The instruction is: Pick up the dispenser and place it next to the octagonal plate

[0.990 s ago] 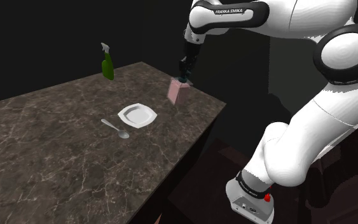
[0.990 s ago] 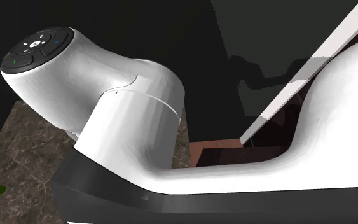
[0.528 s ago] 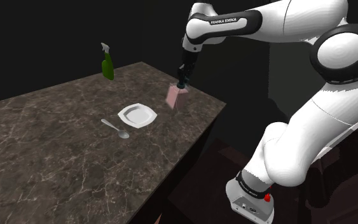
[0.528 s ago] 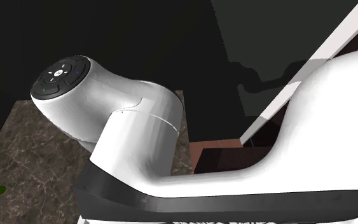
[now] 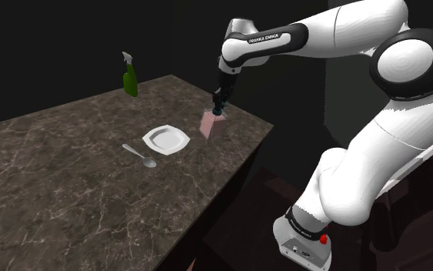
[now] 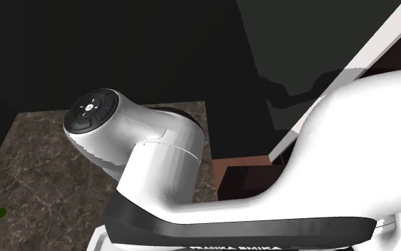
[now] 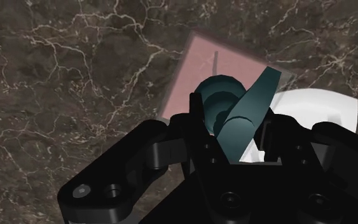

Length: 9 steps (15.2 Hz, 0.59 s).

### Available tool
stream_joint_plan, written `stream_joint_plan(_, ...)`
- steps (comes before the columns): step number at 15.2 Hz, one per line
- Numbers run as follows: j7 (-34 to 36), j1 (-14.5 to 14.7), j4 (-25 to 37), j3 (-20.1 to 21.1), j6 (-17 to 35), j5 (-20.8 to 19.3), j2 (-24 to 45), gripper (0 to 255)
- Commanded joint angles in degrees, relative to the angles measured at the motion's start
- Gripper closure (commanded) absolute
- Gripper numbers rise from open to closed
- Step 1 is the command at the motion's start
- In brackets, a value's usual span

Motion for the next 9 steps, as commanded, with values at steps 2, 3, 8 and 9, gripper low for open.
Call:
stream_joint_plan(2,-0.4,0.0,-1.5,-0.2,2.3,0.4,0.9,255)
stream_joint_plan(3,-0.6,0.0,-2.0,-0.2,3.1,0.6,1.2,255)
stream_joint_plan(8,-1.1,-0.1,-3.5,-0.3,5.7,1.2,2.4,255)
stream_joint_plan(9,-1.1,-0.1,-3.5,-0.3,5.7,1.2,2.4,255)
